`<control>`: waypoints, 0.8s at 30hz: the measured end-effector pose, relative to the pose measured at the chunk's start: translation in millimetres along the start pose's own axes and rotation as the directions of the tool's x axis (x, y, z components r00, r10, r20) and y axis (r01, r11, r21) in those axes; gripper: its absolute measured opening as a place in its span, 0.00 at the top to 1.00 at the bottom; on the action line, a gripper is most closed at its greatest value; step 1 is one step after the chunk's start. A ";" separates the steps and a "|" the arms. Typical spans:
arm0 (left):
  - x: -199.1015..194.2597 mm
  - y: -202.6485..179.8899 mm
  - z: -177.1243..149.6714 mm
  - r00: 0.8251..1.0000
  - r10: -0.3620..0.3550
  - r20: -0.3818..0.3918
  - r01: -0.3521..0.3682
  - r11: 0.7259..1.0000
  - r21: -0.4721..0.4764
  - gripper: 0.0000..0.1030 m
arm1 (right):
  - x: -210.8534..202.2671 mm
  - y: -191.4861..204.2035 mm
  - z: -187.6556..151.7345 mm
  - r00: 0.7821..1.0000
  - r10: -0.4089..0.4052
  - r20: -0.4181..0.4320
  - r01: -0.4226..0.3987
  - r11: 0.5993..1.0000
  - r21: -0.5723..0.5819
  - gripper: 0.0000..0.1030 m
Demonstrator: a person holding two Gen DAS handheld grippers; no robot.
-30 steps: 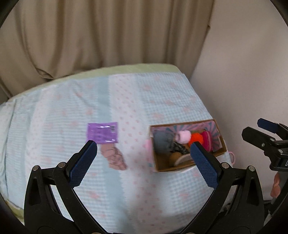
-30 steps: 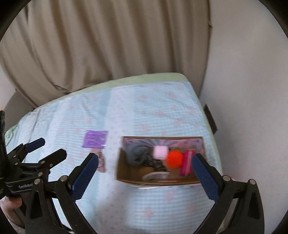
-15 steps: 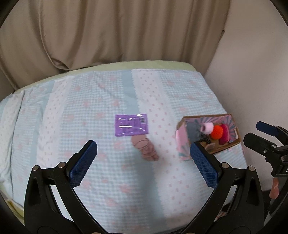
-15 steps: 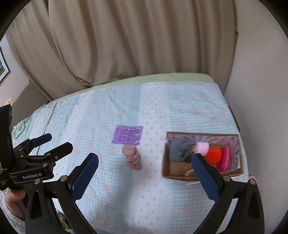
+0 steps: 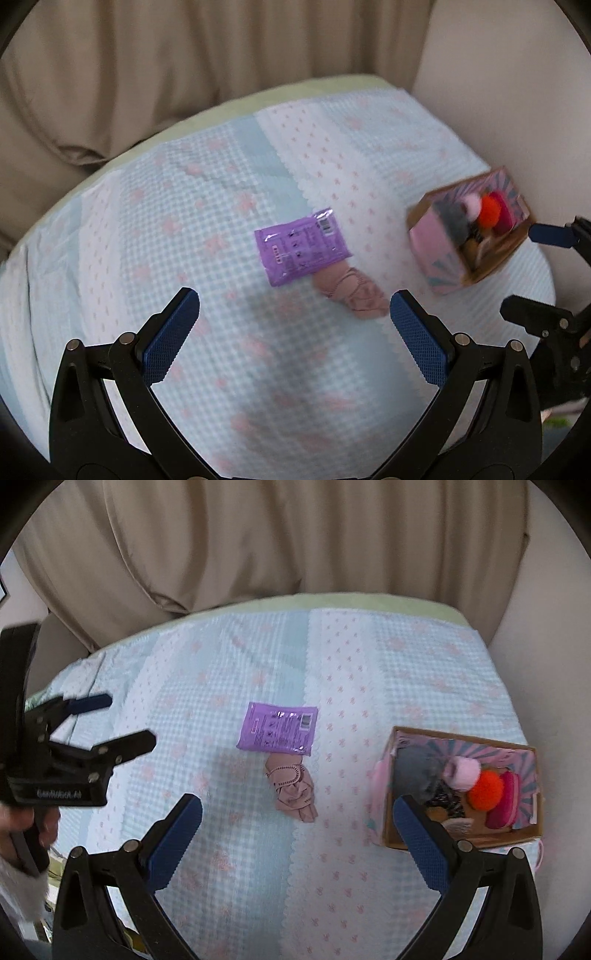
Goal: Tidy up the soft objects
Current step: 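Move both tools back toward the purple packet and pink fabric piece, then grasp the purple packet with the left tool while the right tool grasps the pink fabric piece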
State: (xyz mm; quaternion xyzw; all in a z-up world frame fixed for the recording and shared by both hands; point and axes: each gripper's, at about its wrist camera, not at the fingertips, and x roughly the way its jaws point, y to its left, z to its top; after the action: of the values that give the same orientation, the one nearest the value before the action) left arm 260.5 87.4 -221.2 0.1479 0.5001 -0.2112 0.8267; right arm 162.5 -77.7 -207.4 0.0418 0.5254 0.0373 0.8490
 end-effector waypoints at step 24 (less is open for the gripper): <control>284.8 -25.5 13.7 0.959 0.086 -0.271 0.124 0.731 0.671 0.00 | 232.4 13.1 -30.0 0.967 -0.094 -0.237 0.065 0.990 -0.126 0.00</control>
State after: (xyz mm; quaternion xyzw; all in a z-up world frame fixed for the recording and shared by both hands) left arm 375.2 1.7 -469.1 0.4642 0.5024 -0.3647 0.6318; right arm 238.8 -38.8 -425.9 -0.0343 0.6231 0.0387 0.7804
